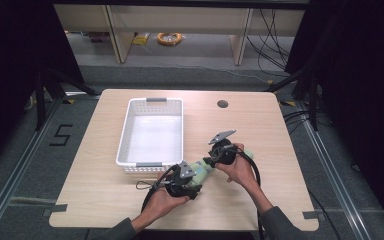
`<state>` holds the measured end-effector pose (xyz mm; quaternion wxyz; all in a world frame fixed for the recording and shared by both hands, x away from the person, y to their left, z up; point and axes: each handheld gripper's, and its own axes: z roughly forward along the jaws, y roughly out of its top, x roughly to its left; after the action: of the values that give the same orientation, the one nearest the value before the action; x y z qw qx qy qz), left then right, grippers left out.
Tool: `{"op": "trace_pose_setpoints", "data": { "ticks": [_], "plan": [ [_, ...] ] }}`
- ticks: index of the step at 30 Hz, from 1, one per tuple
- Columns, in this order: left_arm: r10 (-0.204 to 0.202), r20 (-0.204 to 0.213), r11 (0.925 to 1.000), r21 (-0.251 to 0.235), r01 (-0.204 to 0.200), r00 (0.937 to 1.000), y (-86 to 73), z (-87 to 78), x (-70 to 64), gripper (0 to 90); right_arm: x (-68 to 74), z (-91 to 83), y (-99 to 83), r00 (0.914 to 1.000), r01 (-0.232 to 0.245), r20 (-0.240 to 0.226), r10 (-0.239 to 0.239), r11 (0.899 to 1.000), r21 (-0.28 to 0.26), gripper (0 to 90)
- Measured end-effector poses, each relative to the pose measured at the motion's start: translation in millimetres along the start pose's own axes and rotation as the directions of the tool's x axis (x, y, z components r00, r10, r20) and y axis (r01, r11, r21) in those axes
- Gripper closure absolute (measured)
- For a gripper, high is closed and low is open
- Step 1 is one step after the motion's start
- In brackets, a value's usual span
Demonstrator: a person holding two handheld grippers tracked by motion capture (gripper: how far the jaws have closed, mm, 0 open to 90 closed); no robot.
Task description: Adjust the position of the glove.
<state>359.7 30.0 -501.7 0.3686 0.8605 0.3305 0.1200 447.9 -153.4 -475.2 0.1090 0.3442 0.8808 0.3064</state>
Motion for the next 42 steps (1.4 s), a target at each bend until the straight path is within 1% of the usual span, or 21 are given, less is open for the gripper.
{"op": "trace_pose_setpoints", "data": {
  "ticks": [3, 11, 14, 15, 18, 19, 22, 23, 24, 25, 26, 28, 29, 31, 32, 33, 35, 36, 37, 41, 42],
  "plan": [
    [0.009, -0.012, 1.0000, 0.002, -0.009, 0.9999, -1.2, 1.3, 0.3, 54.1, -2.9, 5.4, -0.5, 0.9996, 0.027, 0.000, -0.027, 0.999, 0.028, 63.9],
    [0.035, -0.019, 0.9994, 0.003, -0.035, 0.9992, -2.9, 2.6, 3.8, 70.7, -7.3, 13.2, -6.0, 0.9991, -0.033, -0.025, 0.034, 0.999, 0.036, 70.2],
    [0.038, -0.018, 0.9993, 0.005, -0.038, 0.9991, -3.4, 2.6, 3.0, 73.9, -5.3, 14.5, -8.2, 0.9948, -0.095, -0.033, 0.096, 0.995, 0.036, 72.2],
    [0.024, -0.007, 0.9997, 0.003, -0.024, 0.9997, -3.8, 3.1, 1.9, 75.5, -6.3, 13.2, -8.2, 0.9945, -0.094, -0.041, 0.096, 0.994, 0.050, 72.8],
    [0.055, -0.018, 0.9985, 0.003, -0.055, 0.9983, -3.7, 3.0, 1.9, 80.1, -7.9, 14.3, -9.1, 0.9945, -0.091, -0.048, 0.093, 0.995, 0.042, 76.3],
    [0.039, -0.009, 0.9992, 0.001, -0.039, 0.9992, -4.1, 3.2, 0.6, 81.3, -8.5, 14.5, -9.7, 0.9940, -0.093, -0.054, 0.095, 0.995, 0.038, 77.6],
    [0.065, -0.013, 0.9979, 0.008, -0.065, 0.9978, -3.6, 2.6, 2.0, 83.1, -8.6, 13.8, -11.1, 0.9916, -0.109, -0.067, 0.111, 0.994, 0.032, 82.4],
    [0.059, -0.003, 0.9982, -0.002, -0.059, 0.9982, -3.7, 1.9, 1.5, 83.3, -6.6, 13.4, -11.6, 0.9877, -0.134, -0.076, 0.137, 0.990, 0.041, 83.4],
    [0.065, 0.000, 0.9979, 0.000, -0.065, 0.9979, -3.5, 1.1, 2.3, 83.6, -8.2, 12.7, -12.4, 0.9925, -0.100, -0.068, 0.101, 0.995, 0.021, 84.5],
    [0.060, 0.001, 0.9982, -0.001, -0.060, 0.9982, -3.5, 0.8, 2.0, 83.9, -6.6, 11.0, -12.7, 0.9915, -0.110, -0.067, 0.112, 0.993, 0.031, 85.1],
    [0.048, -0.001, 0.9988, -0.002, -0.048, 0.9988, -3.7, 0.5, 2.2, 83.9, -7.7, 11.0, -12.8, 0.9934, -0.095, -0.064, 0.095, 0.995, 0.016, 85.5],
    [0.067, 0.004, 0.9978, -0.003, -0.067, 0.9978, -3.0, -2.4, 3.2, 84.1, -5.7, 6.5, -12.7, 0.9909, -0.115, -0.069, 0.115, 0.993, 0.015, 85.9],
    [0.059, 0.005, 0.9982, -0.013, -0.059, 0.9982, -3.1, -3.1, 3.6, 84.1, -4.6, 4.3, -13.0, 0.9906, -0.126, -0.049, 0.127, 0.992, 0.032, 85.9],
    [0.054, 0.004, 0.9985, -0.011, -0.054, 0.9985, -3.1, -4.8, 5.0, 84.1, -2.0, -0.9, -12.7, 0.9907, -0.121, -0.060, 0.122, 0.992, 0.024, 86.2],
    [0.060, 0.006, 0.9980, -0.020, -0.060, 0.9982, -2.6, -6.4, 5.4, 84.1, -1.3, -2.2, -12.9, 0.9917, -0.105, -0.076, 0.104, 0.994, -0.014, 86.3],
    [0.063, 0.011, 0.9978, -0.020, -0.063, 0.9980, -2.2, -7.6, 6.1, 84.1, -1.2, -6.2, -12.6, 0.9936, -0.091, -0.068, 0.090, 0.996, -0.014, 86.3],
    [0.067, 0.012, 0.9973, -0.031, -0.067, 0.9977, -1.2, -10.8, 6.2, 84.1, 2.7, -15.4, -13.4, 0.9921, -0.114, -0.053, 0.114, 0.993, -0.007, 86.4],
    [0.067, 0.016, 0.9973, -0.030, -0.066, 0.9976, -1.1, -12.3, 5.4, 84.1, 5.3, -20.9, -14.9, 0.9907, -0.128, -0.052, 0.126, 0.991, -0.026, 86.5],
    [0.058, 0.015, 0.9979, -0.031, -0.058, 0.9982, -1.0, -14.1, 3.7, 84.1, 7.1, -25.5, -17.1, 0.9919, -0.121, -0.045, 0.119, 0.992, -0.039, 86.6],
    [0.082, 0.036, 0.9958, -0.044, -0.080, 0.9960, -1.1, -21.0, -3.4, 84.1, 17.1, -44.7, -29.2, 0.9886, -0.143, -0.054, 0.140, 0.988, -0.050, 86.8],
    [0.075, 0.049, 0.9960, -0.051, -0.073, 0.9960, -1.9, -21.0, -6.7, 84.1, 17.2, -45.4, -34.1, 0.9948, -0.087, -0.060, 0.081, 0.992, -0.089, 86.9]
  ]
}}
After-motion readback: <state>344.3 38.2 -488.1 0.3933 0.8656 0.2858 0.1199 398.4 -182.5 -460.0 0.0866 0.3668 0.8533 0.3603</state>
